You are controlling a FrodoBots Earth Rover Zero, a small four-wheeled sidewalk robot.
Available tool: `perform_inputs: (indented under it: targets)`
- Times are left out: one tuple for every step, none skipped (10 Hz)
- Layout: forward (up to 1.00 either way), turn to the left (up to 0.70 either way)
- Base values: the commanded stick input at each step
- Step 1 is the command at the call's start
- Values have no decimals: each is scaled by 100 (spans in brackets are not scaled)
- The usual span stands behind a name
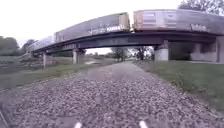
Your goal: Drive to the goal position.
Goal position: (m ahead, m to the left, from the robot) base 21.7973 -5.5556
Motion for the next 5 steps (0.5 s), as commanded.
perform_inputs:
  targets:
    - [70,0]
    - [70,0]
    - [70,0]
    - [70,0]
    - [70,0]
